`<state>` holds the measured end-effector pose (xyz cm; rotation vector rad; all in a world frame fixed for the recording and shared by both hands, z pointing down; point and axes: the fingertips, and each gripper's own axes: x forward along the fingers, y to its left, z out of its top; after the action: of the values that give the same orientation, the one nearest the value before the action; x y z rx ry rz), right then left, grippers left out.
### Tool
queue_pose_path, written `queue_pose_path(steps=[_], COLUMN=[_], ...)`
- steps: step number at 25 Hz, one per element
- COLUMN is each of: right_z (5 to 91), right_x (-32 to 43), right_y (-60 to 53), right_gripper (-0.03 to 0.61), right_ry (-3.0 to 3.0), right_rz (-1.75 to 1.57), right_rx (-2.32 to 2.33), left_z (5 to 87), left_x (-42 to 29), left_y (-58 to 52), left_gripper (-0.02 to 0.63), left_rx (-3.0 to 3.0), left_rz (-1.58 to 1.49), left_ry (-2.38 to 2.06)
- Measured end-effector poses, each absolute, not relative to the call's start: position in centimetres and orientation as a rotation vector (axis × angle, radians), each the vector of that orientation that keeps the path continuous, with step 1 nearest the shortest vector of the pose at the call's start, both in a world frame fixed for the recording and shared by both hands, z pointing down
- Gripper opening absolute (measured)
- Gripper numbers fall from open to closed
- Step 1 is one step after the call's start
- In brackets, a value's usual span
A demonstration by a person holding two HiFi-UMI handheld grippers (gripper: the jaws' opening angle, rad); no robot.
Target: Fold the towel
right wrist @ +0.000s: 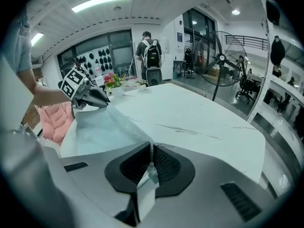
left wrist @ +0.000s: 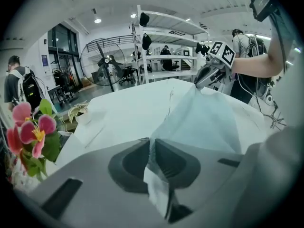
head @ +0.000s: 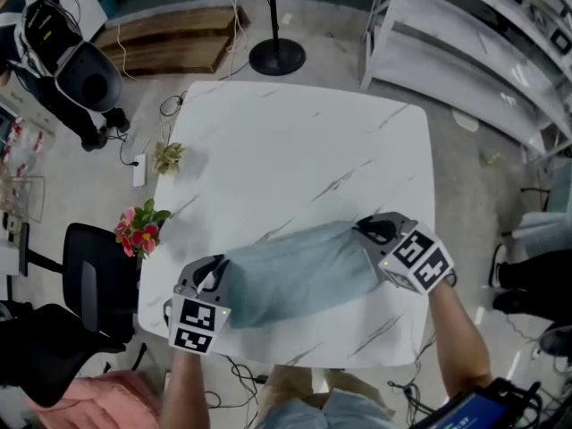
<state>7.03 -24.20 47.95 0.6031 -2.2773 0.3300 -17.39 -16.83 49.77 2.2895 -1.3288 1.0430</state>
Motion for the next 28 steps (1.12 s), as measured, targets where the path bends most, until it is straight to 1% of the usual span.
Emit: queue_pose_path(steps=[9,15,17,20,21,23,24,26,28], right_z=[51.7,52.8,52.4,50.5,49.6,48.0,47.3,46.4,46.3], right_x=[7.0,6.8,6.8,7.2,7.4,7.7,7.9,8.1,8.3], right_y=[-25.5,-26.0,-26.0,-26.6,-26.9,-27.2,-27.1,-26.3,-25.5], right_gripper=[0.032,0.031,0.043,0.085,0.089,0.091,0.091,0.063,0.054], right_ry=[-2.185,-2.156,-2.172,-2.251,-2.277,-2.304,-2.309,-2.312,-2.302], right_rz=[0.379,0.399,0.405,0.475,0.481,0.456,0.435,0.396,0.351], right_rx=[0.618,0.655,0.654,0.716,0.749,0.807,0.828,0.848,0.852], left_z=[51.9,52.4,51.7,49.9,49.4,48.3,47.8,46.9,46.0], left_x=[-17.7,-18.1,-18.6,-19.6,-20.0,-20.9,-21.2,-21.7,-22.0], left_y=[-17.9,-18.5,-18.6,-18.7,-18.7,-18.3,-18.0,-17.4,-16.8], left_gripper=[0.041,0.040,0.059,0.117,0.151,0.173,0.181,0.181,0.169], left_rx=[2.227,2.075,2.064,2.093,2.099,2.102,2.100,2.095,2.099], left_rz=[0.984,0.738,0.661,0.605,0.594,0.570,0.558,0.553,0.568], left_ry=[-1.272,-1.225,-1.262,-1.354,-1.381,-1.424,-1.442,-1.482,-1.530])
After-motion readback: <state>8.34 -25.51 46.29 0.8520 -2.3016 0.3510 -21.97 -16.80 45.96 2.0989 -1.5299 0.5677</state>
